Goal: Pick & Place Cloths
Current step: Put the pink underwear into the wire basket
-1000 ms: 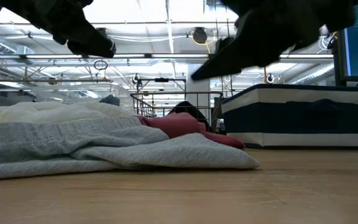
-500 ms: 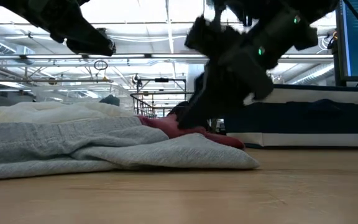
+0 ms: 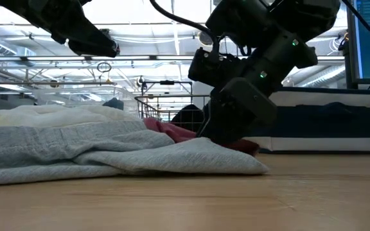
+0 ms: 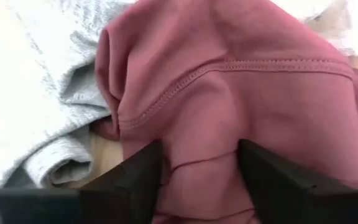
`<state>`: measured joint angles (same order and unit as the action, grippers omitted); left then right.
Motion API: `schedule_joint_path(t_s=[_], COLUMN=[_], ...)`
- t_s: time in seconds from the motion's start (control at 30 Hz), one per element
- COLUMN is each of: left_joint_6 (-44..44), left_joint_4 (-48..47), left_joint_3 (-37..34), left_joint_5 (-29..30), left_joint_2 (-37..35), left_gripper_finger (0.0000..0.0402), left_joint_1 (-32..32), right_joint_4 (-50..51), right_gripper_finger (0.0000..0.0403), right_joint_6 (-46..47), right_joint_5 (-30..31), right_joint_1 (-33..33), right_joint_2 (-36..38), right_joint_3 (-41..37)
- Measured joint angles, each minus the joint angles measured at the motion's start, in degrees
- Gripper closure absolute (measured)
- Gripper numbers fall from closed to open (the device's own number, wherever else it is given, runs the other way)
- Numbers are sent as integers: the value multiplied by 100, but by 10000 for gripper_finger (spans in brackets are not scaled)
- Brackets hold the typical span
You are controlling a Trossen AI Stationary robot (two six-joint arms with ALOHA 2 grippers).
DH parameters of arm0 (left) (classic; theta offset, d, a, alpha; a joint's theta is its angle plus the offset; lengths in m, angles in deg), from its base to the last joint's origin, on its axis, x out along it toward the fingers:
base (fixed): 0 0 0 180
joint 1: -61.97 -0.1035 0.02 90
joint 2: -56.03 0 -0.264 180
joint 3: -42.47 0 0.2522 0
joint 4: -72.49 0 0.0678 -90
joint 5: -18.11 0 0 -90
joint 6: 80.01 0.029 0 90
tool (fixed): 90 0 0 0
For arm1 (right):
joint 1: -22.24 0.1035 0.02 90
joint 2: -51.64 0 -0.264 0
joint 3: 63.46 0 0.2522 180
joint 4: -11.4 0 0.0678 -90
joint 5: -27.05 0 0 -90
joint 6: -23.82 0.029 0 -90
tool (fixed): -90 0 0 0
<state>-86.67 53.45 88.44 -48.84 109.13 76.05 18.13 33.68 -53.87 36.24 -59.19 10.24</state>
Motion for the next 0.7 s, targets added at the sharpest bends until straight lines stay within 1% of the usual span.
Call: schedule_joint_path(t_s=[0.5,0.57,0.7], left_joint_6=[9,9,57], left_joint_4=[6,59,147], left_joint_3=[4,4,4], left_joint_5=[-52,-57,-57], left_joint_2=[2,2,2], left_gripper_finger=[146,146,146], left_joint_1=[22,40,105], right_joint_4=[-142,-99,-136], right_gripper_finger=[376,388,388], right_joint_6=[-2,-4,-4], right_joint_5=[-59,-62,-55], right_joint_1=[11,32,36], right_joint_2=[173,285,508], right_joint_3=[-15,-25,-13])
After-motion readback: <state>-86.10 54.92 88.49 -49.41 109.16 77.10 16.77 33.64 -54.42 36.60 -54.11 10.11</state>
